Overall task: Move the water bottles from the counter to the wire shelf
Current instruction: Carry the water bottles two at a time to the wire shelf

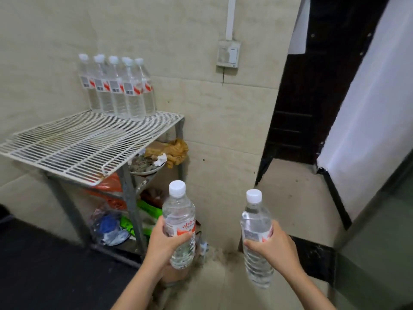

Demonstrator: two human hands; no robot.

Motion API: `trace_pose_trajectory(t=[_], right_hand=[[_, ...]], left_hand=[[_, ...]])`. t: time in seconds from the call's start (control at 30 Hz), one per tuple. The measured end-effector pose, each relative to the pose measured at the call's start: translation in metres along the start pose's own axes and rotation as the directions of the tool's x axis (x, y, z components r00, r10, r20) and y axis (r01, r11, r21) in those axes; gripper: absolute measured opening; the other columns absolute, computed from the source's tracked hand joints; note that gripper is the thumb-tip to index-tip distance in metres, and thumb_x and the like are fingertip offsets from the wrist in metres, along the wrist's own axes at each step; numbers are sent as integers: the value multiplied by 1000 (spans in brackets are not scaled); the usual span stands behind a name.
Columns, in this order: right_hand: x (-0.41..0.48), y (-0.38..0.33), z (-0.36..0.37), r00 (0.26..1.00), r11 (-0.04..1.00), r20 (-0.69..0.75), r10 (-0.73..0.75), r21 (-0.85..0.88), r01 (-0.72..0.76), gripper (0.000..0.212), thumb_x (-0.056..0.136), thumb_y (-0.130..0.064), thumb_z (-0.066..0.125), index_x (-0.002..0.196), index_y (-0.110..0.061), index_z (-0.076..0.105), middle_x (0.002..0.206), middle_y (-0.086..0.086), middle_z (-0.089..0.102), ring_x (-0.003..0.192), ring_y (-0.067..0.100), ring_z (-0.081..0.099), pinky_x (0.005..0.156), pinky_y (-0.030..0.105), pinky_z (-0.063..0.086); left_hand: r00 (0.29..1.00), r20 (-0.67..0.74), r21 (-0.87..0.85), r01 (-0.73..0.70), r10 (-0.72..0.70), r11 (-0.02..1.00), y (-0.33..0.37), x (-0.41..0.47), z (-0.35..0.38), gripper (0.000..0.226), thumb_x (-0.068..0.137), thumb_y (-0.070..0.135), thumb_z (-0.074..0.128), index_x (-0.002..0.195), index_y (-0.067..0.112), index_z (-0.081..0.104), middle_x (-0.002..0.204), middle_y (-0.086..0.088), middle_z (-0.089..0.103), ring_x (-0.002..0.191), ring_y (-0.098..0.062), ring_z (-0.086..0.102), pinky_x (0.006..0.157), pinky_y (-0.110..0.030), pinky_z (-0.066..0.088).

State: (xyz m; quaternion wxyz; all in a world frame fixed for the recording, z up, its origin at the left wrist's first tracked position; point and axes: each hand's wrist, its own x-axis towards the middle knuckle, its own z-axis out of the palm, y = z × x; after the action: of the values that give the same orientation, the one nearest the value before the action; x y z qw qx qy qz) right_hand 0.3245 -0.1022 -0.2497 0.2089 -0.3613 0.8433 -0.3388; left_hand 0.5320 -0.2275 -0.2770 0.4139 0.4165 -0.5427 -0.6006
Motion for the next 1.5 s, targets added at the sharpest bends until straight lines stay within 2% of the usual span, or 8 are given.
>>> trace_pose_trajectory(t=[0.17,0.47,0.6,0.7,0.87,1.2,1.4,1.5], right_hand=[[108,-20,-3,990,993,113,-89,89,79,63,43,-53,73,97,-32,48,96,-7,64,89,18,62,83,38,51],[193,-115,4,847,906,329,-417,228,357,46,53,-37,82,77,-32,43,85,-7,59,81,18,58,71,29,44],[204,-169,10,764,810,320,-560,408,422,58,50,-33,85,96,-31,50,93,-9,62,84,13,59,71,26,43],[212,-207,21,732,733,248,-635,493,469,76,29,-53,76,99,-30,54,102,-5,68,94,17,64,84,38,52],[229,-273,43,650,600,152,-745,578,553,65,34,-47,83,91,-38,52,98,-17,65,95,11,64,86,36,52],[278,-400,131,572,529,130,-810,583,616,73,54,-22,86,117,-23,51,110,-6,62,102,16,60,88,34,48],[298,-467,206,565,589,218,-796,499,636,70,58,-32,83,117,-19,47,101,-6,58,97,19,58,84,33,47],[307,-502,240,573,606,233,-786,475,638,73,60,-37,80,121,-17,46,108,0,60,99,22,58,89,39,48]], left_hand=[[977,-202,-43,-84,74,996,25,50,24,67,27,25,80,90,27,56,92,4,67,80,-13,63,66,-20,53],[883,-396,42,-258,253,965,103,72,19,99,21,38,89,110,8,60,101,-8,73,93,-21,69,77,-26,57],[826,-459,75,-332,328,940,142,77,-4,89,18,39,90,99,9,65,90,-5,76,81,-15,72,68,-21,57],[776,-497,107,-389,388,915,165,84,-32,94,16,43,90,101,13,63,89,0,76,82,-11,71,67,-18,56],[706,-564,130,-436,428,891,187,117,-91,102,18,38,89,111,10,58,98,-5,74,87,-12,70,70,-21,56],[668,-618,157,-411,414,898,202,198,-201,112,11,52,87,111,10,59,95,-3,75,90,-14,70,65,-16,54],[655,-654,165,-367,380,916,211,226,-232,81,16,40,82,92,27,58,83,13,74,80,-6,69,59,-15,52],[621,-689,191,-343,374,920,209,229,-242,93,11,47,84,97,23,60,89,6,75,79,-8,70,65,-21,54]])
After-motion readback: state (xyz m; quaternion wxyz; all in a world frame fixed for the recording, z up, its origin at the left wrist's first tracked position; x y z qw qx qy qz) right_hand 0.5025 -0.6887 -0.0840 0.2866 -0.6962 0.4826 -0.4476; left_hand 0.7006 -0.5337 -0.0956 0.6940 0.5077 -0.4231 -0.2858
